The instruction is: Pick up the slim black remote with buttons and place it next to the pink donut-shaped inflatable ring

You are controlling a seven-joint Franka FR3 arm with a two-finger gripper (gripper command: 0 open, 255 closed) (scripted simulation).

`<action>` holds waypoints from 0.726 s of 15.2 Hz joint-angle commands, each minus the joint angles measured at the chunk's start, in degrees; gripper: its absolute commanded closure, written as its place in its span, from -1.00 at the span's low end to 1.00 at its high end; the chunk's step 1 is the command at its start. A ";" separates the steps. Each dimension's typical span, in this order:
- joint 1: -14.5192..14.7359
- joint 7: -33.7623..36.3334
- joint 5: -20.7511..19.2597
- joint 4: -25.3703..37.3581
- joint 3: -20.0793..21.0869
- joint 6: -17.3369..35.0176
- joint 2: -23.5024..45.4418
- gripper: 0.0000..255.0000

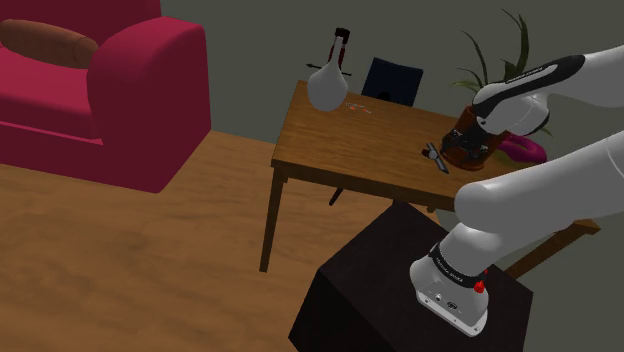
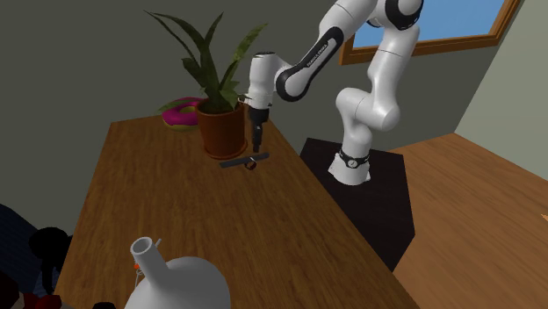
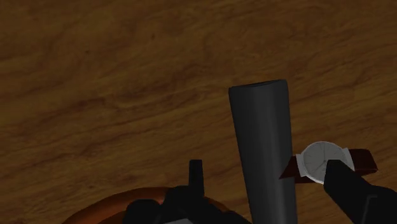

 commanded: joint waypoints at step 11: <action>1.69 -0.82 2.58 -0.14 -1.81 -8.58 3.03 -1.00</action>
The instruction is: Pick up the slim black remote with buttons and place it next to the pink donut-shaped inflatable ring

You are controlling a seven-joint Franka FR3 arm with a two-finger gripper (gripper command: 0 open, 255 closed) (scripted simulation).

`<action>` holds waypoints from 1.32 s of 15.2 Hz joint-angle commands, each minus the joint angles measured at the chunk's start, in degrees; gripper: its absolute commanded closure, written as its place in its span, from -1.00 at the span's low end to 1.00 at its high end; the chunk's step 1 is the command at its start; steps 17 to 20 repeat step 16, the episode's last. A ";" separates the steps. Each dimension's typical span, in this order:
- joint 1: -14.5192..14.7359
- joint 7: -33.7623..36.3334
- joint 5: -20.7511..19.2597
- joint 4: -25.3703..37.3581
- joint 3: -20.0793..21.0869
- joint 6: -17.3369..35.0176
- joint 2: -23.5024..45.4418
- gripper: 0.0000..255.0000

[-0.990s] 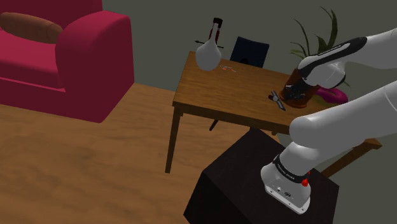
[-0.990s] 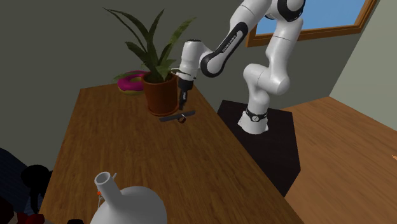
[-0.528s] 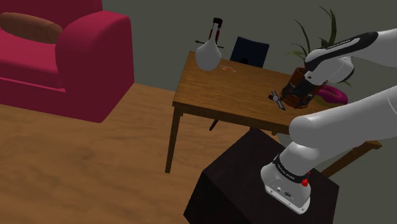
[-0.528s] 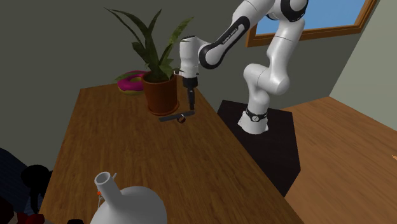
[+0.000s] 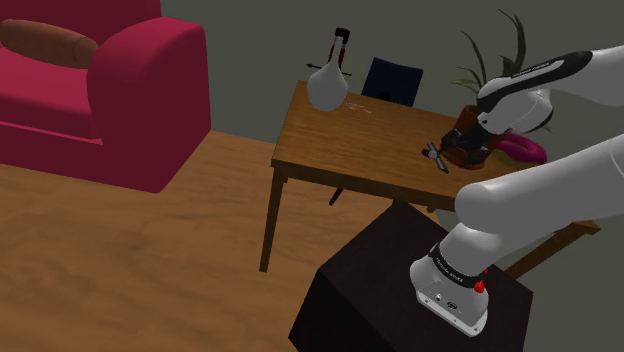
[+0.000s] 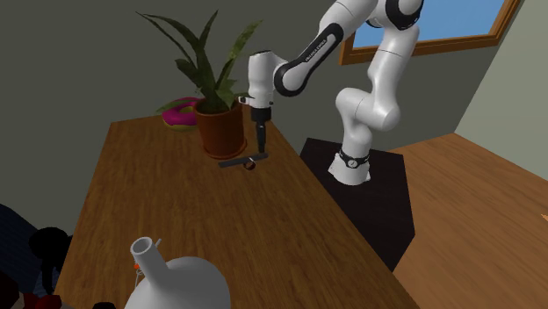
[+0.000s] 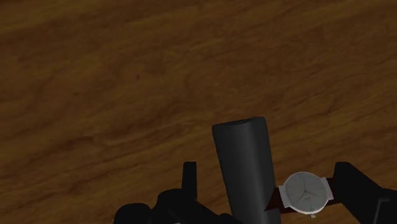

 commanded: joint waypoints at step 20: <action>1.74 3.80 -0.14 -1.60 2.36 -1.09 3.25 1.00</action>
